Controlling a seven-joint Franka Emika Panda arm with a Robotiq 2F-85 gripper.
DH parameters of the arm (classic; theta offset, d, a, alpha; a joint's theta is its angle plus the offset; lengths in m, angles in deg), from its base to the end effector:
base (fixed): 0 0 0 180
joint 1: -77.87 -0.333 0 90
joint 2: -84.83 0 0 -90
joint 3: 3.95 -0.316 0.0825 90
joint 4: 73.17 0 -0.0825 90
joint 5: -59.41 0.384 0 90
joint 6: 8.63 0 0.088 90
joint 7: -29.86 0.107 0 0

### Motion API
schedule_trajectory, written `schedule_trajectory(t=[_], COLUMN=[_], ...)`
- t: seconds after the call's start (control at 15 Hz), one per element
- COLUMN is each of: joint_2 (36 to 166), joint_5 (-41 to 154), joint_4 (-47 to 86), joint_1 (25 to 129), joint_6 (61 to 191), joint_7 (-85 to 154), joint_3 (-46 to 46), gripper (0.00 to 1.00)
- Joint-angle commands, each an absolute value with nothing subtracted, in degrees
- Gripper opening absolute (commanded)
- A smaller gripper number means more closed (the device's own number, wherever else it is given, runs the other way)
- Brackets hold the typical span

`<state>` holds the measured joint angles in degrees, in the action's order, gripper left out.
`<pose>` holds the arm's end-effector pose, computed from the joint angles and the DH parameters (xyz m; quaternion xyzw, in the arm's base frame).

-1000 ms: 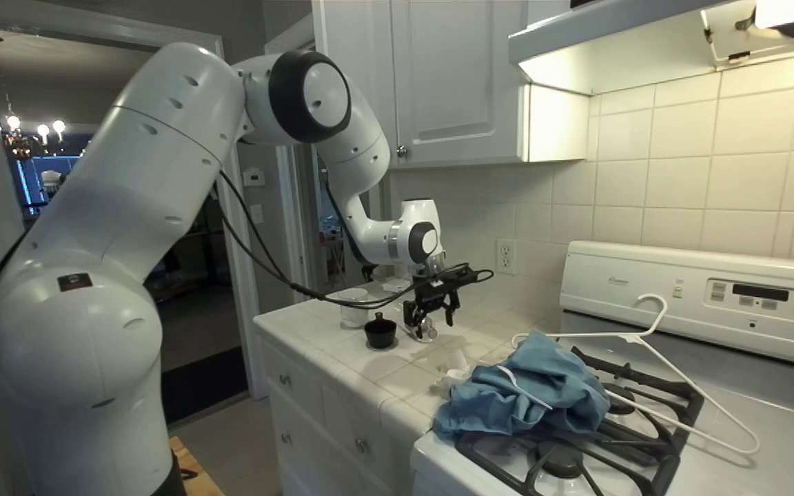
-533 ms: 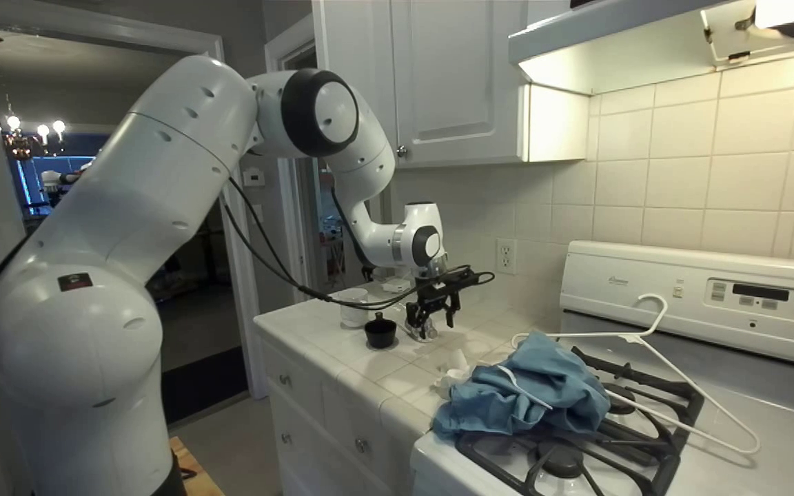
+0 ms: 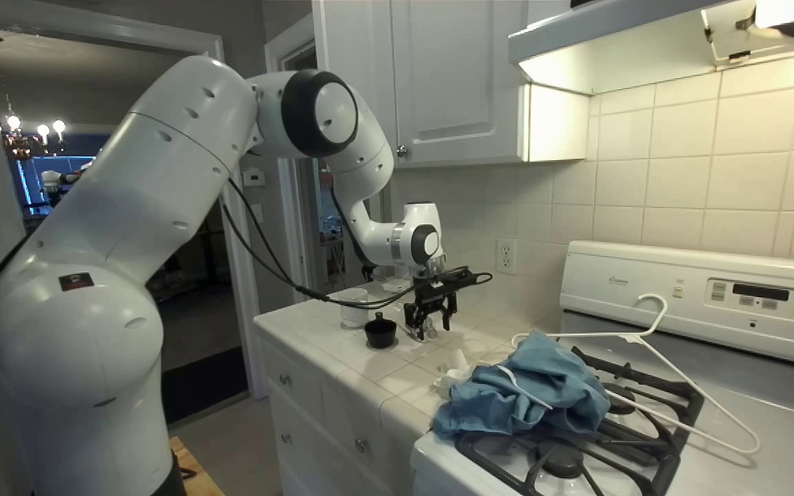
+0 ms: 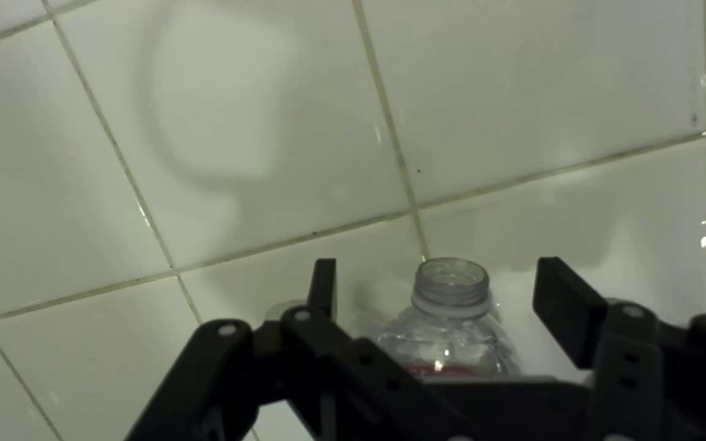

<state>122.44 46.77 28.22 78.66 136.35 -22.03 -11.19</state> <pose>0.6678 0.0703 0.2030 0.8343 0.5476 0.0405 0.0500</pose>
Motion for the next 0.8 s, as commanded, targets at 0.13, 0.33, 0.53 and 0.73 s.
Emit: schedule_trajectory(t=[0.13, 0.33, 0.53, 0.73], joint_2=[122.46, 122.54, 122.45, 122.41], joint_5=[46.98, 46.8, 46.61, 46.58], joint_4=[27.55, 27.46, 27.49, 27.54], joint_1=[78.03, 77.82, 77.68, 77.66], joint_6=[134.19, 134.04, 133.85, 133.89], joint_7=[-20.75, -20.3, -19.84, -19.48], joint_3=[-11.22, -11.07, -10.89, -10.85], gripper=[0.74, 0.65, 0.54, 0.37])
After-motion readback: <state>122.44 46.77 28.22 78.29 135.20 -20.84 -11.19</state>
